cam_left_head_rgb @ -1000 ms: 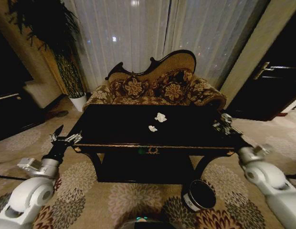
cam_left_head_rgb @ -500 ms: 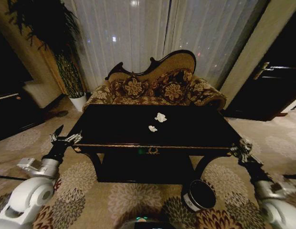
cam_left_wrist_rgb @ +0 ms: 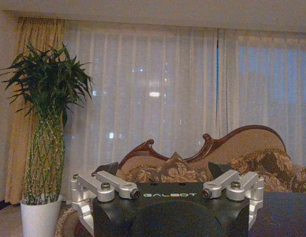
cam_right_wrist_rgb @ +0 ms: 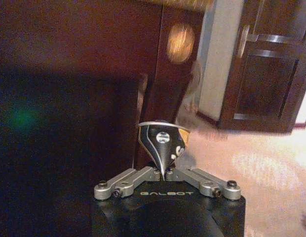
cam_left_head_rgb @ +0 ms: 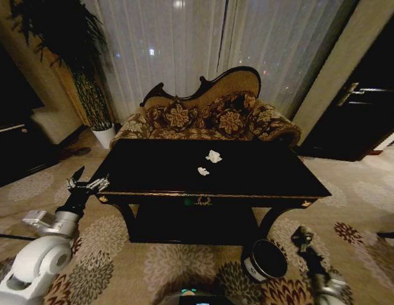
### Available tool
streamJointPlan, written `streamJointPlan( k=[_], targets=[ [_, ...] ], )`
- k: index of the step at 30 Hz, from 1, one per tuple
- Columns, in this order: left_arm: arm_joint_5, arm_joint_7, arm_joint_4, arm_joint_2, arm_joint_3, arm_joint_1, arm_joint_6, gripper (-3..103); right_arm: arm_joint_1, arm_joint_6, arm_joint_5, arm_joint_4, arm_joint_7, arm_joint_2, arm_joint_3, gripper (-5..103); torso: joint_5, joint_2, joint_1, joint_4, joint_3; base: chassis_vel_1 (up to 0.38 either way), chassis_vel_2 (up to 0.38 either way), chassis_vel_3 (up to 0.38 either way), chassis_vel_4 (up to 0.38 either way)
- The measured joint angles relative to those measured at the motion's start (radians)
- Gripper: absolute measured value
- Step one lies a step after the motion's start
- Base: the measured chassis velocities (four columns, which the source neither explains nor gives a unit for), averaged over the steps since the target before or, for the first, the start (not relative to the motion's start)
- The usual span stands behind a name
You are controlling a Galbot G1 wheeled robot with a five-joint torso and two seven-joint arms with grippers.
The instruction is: Move to the front of the table and place the trash on the table into the trash bin.
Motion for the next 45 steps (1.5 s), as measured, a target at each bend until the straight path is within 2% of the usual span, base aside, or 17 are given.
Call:
streamJointPlan(
  k=[5,8,15,17,19,22,24,28,30,31,32,34,35,37,40,43,45],
  targets=[
    [0.000,0.000,0.000,0.000,0.000,0.000,0.000,100,0.070,0.028,-0.051,-0.153,-0.007,-0.012,-0.044,0,-0.0004,0.000,0.000,-0.0004,0.000,0.000,0.000,0.000,0.000],
    [0.000,0.000,0.000,0.000,0.000,0.000,0.000,100,0.151,0.059,-0.109,-0.324,-0.020,-0.009,-0.081,0,0.0000,0.000,0.000,-0.0004,0.000,0.000,0.000,0.000,0.000],
    [0.000,0.000,0.000,0.000,0.000,0.000,0.000,100,0.229,0.084,-0.148,-0.474,-0.043,0.011,-0.087,-2,0.0000,0.000,0.000,-0.0007,0.000,0.000,0.000,0.000,0.000],
    [0.000,0.000,0.000,0.000,0.000,0.000,0.000,100,0.255,0.086,-0.148,-0.504,-0.052,0.019,-0.085,3,-0.0001,0.000,0.000,-0.0004,0.000,0.000,0.000,0.000,0.000],
    [0.000,0.000,0.000,0.000,0.000,0.000,0.000,100,0.262,0.086,-0.149,-0.509,-0.054,0.023,-0.085,8,-0.0003,0.000,0.000,-0.0004,0.000,0.000,0.000,0.000,0.000],
    [0.000,0.000,0.000,0.000,0.000,0.000,0.000,100,0.272,0.081,-0.156,-0.507,-0.057,0.039,-0.085,25,-0.0002,0.000,0.000,-0.0004,0.000,0.000,0.000,0.000,0.000],
    [0.000,0.000,0.000,0.000,0.000,0.000,0.000,100,0.273,0.080,-0.157,-0.506,-0.057,0.042,-0.085,25,-0.0002,0.000,0.000,-0.0005,0.000,0.000,0.000,0.000,0.000],
    [0.000,0.000,0.000,0.000,0.000,0.000,0.000,100,0.270,0.077,-0.166,-0.502,-0.050,0.049,-0.082,46,-0.0002,0.000,0.000,-0.0005,0.000,0.000,0.000,0.000,0.000],
    [0.000,0.000,0.000,0.000,0.000,0.000,0.000,100,0.268,0.076,-0.165,-0.499,-0.048,0.049,-0.081,46,-0.0002,0.000,0.000,-0.0006,0.000,0.000,0.000,0.000,0.000],
    [0.000,0.000,0.000,0.000,0.000,0.000,0.000,100,0.264,0.074,-0.161,-0.490,-0.043,0.049,-0.078,57,-0.0002,0.000,0.000,-0.0006,0.000,0.000,0.000,0.000,0.000],
    [0.000,0.000,0.000,0.000,0.000,0.000,0.000,100,0.260,0.072,-0.157,-0.481,-0.041,0.049,-0.077,57,-0.0002,0.000,0.000,-0.0006,0.000,0.000,0.000,0.000,0.000],
    [0.000,0.000,0.000,0.000,0.000,0.000,0.000,100,0.249,0.069,-0.154,-0.462,-0.037,0.048,-0.074,68,-0.0001,0.000,0.000,-0.0004,0.000,0.000,0.000,0.000,0.000],
    [0.000,0.000,0.000,0.000,0.000,0.000,0.000,100,0.249,0.069,-0.154,-0.462,-0.037,0.048,-0.074,68,-0.0001,0.000,0.000,-0.0004,0.000,0.000,0.000,0.000,0.000],
    [0.000,0.000,0.000,0.000,0.000,0.000,0.000,100,0.214,0.067,-0.146,-0.407,-0.032,0.048,-0.069,79,-0.0001,0.000,0.000,-0.0004,0.000,0.000,0.000,0.000,0.000],
    [0.000,0.000,0.000,0.000,0.000,0.000,0.000,100,0.177,0.066,-0.128,-0.353,-0.030,0.048,-0.063,84,0.0000,0.000,0.000,-0.0004,0.000,0.000,0.000,0.000,0.000],
    [0.000,0.000,0.000,0.000,0.000,0.000,0.000,100,0.039,0.067,-0.023,-0.171,-0.050,0.055,-0.026,98,-0.0001,0.000,0.000,-0.0004,0.000,0.000,0.000,0.000,0.000],
    [0.000,0.000,0.000,0.000,0.000,0.000,0.000,100,-0.026,0.074,0.018,-0.090,-0.064,0.060,-0.003,100,-0.0002,0.000,0.000,-0.0007,0.000,0.000,0.000,0.000,0.000]
  ],
)
